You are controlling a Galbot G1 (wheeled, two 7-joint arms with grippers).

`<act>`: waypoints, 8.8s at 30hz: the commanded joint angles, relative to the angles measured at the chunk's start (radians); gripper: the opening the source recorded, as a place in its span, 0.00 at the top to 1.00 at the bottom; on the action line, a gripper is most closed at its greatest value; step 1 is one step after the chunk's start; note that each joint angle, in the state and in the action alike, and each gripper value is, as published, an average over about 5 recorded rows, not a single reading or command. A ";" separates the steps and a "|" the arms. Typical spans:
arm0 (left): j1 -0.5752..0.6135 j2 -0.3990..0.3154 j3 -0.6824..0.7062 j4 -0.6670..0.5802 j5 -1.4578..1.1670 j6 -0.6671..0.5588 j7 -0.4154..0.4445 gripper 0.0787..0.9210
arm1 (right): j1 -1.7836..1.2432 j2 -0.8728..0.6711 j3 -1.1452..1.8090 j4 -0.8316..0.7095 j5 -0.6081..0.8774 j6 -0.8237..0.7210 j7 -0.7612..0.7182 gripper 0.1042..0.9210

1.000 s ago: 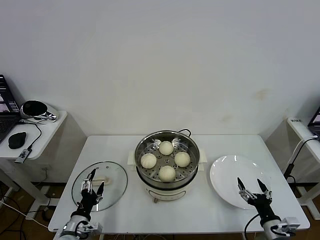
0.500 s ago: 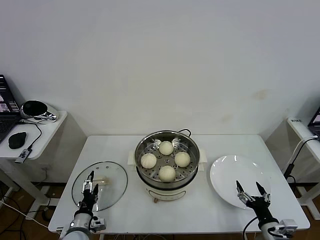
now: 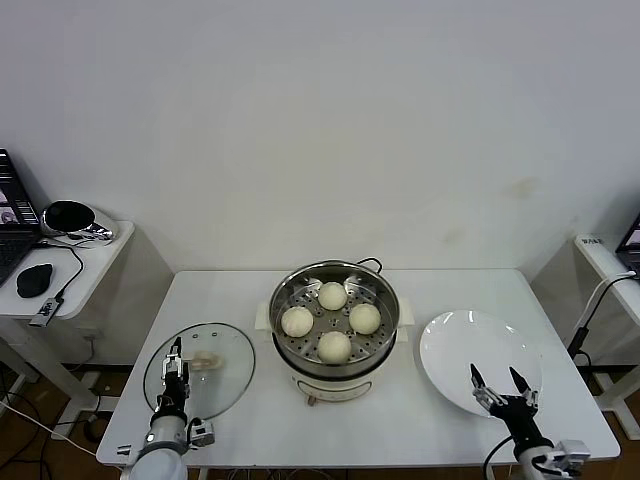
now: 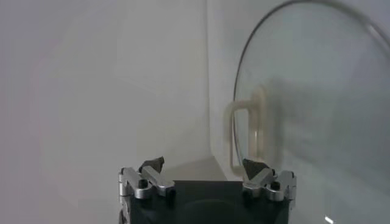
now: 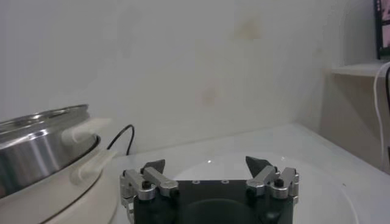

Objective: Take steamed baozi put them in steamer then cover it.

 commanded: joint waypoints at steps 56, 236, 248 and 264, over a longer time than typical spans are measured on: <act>-0.122 -0.013 0.015 0.173 -0.050 -0.009 -0.087 0.70 | -0.031 0.010 0.017 0.001 -0.042 0.025 -0.008 0.12; -0.186 -0.160 0.678 -0.492 0.281 0.575 0.492 0.12 | 0.017 0.026 0.059 -0.031 -0.060 0.026 -0.019 0.12; 0.020 -0.037 0.069 -0.780 -0.785 0.325 0.237 0.12 | -0.075 0.012 -0.030 0.099 -0.140 0.067 0.021 0.12; 0.469 -0.086 -0.154 -0.597 -1.415 -0.090 0.165 0.12 | -0.151 -0.045 -0.135 0.165 -0.125 0.003 0.118 0.12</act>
